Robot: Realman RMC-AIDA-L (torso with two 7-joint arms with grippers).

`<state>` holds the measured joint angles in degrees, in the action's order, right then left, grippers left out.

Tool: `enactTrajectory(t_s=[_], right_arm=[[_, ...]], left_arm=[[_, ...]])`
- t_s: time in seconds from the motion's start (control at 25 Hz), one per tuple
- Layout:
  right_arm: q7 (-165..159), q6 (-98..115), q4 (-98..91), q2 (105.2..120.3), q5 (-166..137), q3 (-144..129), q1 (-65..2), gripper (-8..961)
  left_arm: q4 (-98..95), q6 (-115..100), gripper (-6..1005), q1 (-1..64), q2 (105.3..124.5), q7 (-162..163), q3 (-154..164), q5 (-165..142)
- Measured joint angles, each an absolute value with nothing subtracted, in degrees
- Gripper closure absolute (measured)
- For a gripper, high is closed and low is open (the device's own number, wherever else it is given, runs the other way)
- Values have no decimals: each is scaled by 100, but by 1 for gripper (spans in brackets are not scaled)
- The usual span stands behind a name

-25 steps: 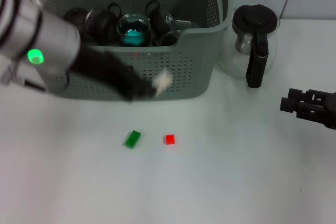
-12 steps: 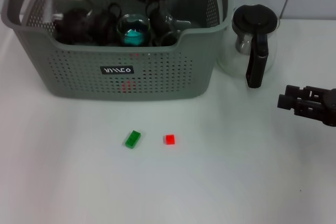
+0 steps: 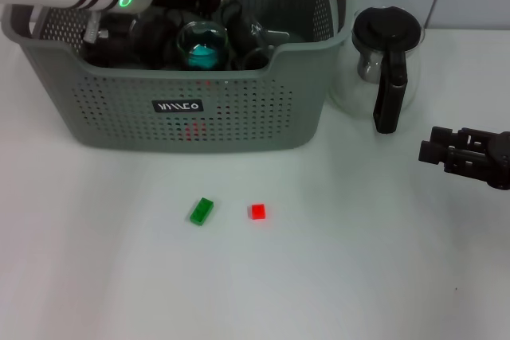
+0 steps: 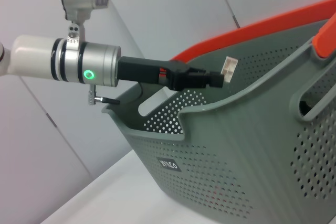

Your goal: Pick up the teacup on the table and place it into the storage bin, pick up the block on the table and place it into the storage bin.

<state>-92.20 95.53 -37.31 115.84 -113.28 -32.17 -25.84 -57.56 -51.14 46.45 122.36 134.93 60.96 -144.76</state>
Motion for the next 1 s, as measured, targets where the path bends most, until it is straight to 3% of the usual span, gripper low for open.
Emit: enactTrajectory(t_s=[0.72,0.92,1.0], right_arm=[[-9219,9536,-3728,11559,-11329,-3217,-2601,347],[-9219,9557,-3726,11557,-11329,-3195,-2594,347],[-9219,9556,-3727,11557,-11329,-3192,-2593,347]], left_arm=[[-5398,-5229,785,5160,12320,14233,6221,-15730],[-6433,-5735,775,4677,12445,14235,6203,-15338],[-7171,-6108,695,4225,12437,14157,6287,-14688]])
